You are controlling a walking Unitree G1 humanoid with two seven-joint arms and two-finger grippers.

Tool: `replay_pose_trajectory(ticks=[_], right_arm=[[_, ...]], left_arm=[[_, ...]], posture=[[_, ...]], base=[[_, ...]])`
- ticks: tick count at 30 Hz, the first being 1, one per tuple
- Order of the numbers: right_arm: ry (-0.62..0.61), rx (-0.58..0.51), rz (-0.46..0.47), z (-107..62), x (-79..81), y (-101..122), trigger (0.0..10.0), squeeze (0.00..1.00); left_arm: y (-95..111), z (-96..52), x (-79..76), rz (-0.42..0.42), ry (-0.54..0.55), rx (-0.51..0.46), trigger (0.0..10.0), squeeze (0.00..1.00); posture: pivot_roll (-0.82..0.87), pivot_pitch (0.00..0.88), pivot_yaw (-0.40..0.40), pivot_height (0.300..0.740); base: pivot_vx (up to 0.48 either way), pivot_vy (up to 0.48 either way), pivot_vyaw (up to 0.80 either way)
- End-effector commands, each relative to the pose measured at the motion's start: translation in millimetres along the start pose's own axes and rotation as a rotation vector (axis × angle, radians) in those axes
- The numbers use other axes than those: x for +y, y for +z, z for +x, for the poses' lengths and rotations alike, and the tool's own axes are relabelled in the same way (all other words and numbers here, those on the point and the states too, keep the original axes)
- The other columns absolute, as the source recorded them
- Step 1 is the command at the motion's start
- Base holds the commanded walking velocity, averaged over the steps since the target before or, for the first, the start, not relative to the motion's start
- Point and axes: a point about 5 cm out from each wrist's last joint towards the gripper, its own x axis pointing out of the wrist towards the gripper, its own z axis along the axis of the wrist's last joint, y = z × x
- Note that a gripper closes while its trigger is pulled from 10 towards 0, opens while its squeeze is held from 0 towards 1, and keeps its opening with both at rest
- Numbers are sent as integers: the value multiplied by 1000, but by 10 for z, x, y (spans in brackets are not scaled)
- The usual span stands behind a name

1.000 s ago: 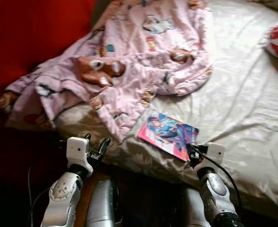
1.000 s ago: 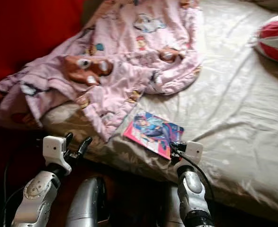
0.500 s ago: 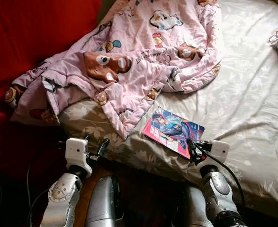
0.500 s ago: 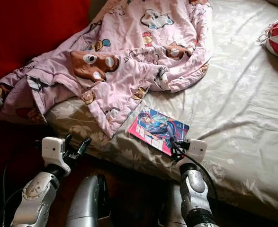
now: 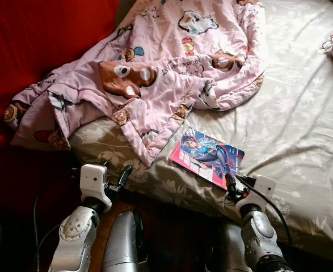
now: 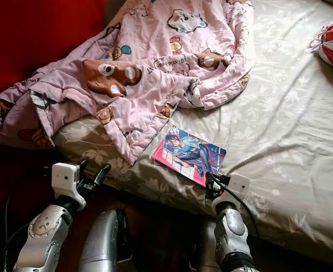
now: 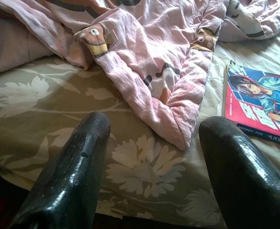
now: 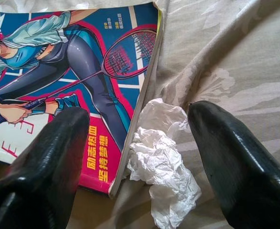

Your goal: Clean up the room

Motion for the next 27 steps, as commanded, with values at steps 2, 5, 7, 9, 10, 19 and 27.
replay_pose_trajectory(ticks=[2, 5, 7, 9, 10, 19, 27], right_arm=[[-13, 63, 27, -26, -33, -108, 10000, 0], [-12, 76, 28, -27, -31, -124, 10000, 0], [-13, 79, 28, -25, -27, -129, 10000, 0], [-15, 82, 29, -23, -23, -134, 10000, 0], [-15, 84, 29, -23, -23, -135, 10000, 0], [-39, 89, 31, -35, -56, -155, 0, 0], [-47, 99, 28, -47, -68, -180, 0, 0]], left_arm=[[-57, -55, 27, 15, 6, 33, 10000, 0], [-59, -59, 29, 17, 7, 35, 10000, 0], [-60, -61, 33, 18, 8, 36, 10000, 0], [-64, -63, 37, 19, 8, 38, 10000, 0], [-65, -63, 38, 20, 8, 39, 10000, 0], [-76, -64, 45, 28, 3, 45, 10000, 0], [-85, -66, 40, 27, -2, 51, 10000, 0]], posture=[[112, 286, 8, 588], [113, 285, 8, 588], [118, 282, 9, 588], [120, 279, 9, 588], [120, 279, 9, 588], [121, 269, 12, 588], [122, 269, 12, 588]], base=[[0, 0, 0], [0, 0, 0], [0, 0, 0], [0, 0, 0], [0, 0, 0], [0, 0, 0], [0, 0, 0]])
